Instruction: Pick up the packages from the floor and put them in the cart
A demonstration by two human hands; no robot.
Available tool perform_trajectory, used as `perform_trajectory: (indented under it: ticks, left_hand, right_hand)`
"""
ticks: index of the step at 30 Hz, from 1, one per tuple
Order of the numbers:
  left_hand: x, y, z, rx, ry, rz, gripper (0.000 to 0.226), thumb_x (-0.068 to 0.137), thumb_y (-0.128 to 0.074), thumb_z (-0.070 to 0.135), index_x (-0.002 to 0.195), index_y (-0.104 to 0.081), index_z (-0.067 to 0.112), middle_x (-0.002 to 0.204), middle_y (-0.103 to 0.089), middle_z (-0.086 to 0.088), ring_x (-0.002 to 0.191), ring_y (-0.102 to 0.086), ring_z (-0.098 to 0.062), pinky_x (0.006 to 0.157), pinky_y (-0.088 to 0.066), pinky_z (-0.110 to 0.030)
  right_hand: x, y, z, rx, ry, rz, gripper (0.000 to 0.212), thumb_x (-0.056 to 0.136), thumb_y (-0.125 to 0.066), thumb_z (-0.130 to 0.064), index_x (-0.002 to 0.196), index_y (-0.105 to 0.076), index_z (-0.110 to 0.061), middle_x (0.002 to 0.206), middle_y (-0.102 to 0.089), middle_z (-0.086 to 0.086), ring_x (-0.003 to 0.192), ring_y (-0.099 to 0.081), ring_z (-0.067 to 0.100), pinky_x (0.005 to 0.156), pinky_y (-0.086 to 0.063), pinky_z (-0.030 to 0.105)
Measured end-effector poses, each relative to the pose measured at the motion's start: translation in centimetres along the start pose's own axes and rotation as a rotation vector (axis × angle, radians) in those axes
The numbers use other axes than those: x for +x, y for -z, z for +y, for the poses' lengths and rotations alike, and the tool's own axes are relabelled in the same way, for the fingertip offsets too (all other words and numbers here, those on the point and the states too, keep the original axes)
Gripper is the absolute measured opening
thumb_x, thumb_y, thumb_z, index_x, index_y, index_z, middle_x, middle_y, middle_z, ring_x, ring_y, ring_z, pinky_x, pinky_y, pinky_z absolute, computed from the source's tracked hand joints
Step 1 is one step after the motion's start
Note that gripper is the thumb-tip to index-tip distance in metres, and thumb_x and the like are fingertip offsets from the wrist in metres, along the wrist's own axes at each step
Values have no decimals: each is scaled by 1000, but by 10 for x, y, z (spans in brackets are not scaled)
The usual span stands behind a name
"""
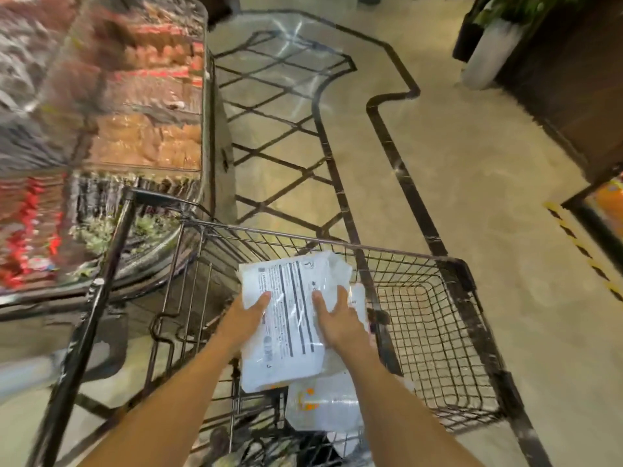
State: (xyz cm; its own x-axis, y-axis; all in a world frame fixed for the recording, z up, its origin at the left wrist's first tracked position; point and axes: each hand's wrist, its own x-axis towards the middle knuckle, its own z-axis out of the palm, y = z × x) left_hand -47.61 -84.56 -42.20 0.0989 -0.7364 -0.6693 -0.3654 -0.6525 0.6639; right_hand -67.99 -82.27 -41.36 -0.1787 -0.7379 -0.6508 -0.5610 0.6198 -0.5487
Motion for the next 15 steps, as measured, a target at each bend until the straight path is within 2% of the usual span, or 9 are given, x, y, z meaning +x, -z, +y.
perform_trajectory:
  ticks: [1,2,3,5,8,9,10,12,15]
  left_hand:
    - [-1,-4,-1,-7,24,-8,72,82,-65,77,134,-61,27,125,-73,-5,111,-72,-28,103,-55,-48]
    - [-1,-7,-3,-17,32,1,74,82,-67,78,136,-54,29,128,-71,-7,114,-71,-31,105,-54,-53]
    - [-1,-10,-4,-39,49,13,67,87,-67,74,133,-46,30,125,-69,-7,112,-70,-33,105,-54,-55]
    - [-2,-15,-5,-63,83,68,65,91,-68,66,132,-36,28,122,-66,-7,110,-70,-35,101,-56,-57]
    - [-1,-20,-2,-52,77,144,112,64,-64,87,149,-32,21,133,-61,-13,113,-68,-39,100,-56,-61]
    - [-5,-20,2,-13,72,153,120,62,-61,89,154,-28,21,138,-58,-16,117,-66,-40,101,-55,-61]
    - [-6,-22,5,54,79,157,117,70,-60,88,158,-24,20,143,-53,-17,121,-63,-41,104,-53,-60]
    - [-16,-21,16,321,39,188,99,92,-54,75,164,-16,18,151,-45,-20,129,-58,-44,105,-50,-54]
    - [-33,-13,38,713,-126,291,83,102,-41,68,166,-13,23,154,-43,-16,130,-57,-41,99,-48,-50]
  right_hand:
    - [7,-4,5,28,1,-36,119,69,-14,-105,166,-5,-38,161,-44,19,143,-49,41,119,-36,55]
    - [17,-10,14,59,4,-68,130,57,-10,-111,166,-4,-39,161,-46,18,142,-50,41,118,-37,59]
    - [26,-15,22,84,-14,-92,135,52,-9,-112,165,-2,-40,160,-46,17,142,-51,41,118,-37,60]
    - [35,-21,29,116,-40,-126,128,58,-13,-107,166,-2,-39,159,-48,17,141,-52,40,117,-39,61]
    - [36,-18,31,117,-37,-118,126,60,-14,-105,166,-5,-37,156,-52,15,139,-55,39,117,-40,60]
    - [33,-14,28,97,-30,-111,127,60,-12,-106,166,-5,-36,156,-51,15,138,-55,39,116,-41,59]
    - [32,-10,27,70,-23,-117,126,62,-12,-104,166,-5,-34,156,-50,16,138,-55,39,115,-42,59]
    - [19,3,18,-68,-1,-93,110,79,-14,-95,166,-4,-28,156,-47,20,137,-54,41,113,-44,57]
    - [2,15,3,-219,27,1,85,101,-22,-75,167,-2,-25,160,-39,23,142,-47,43,114,-42,55]
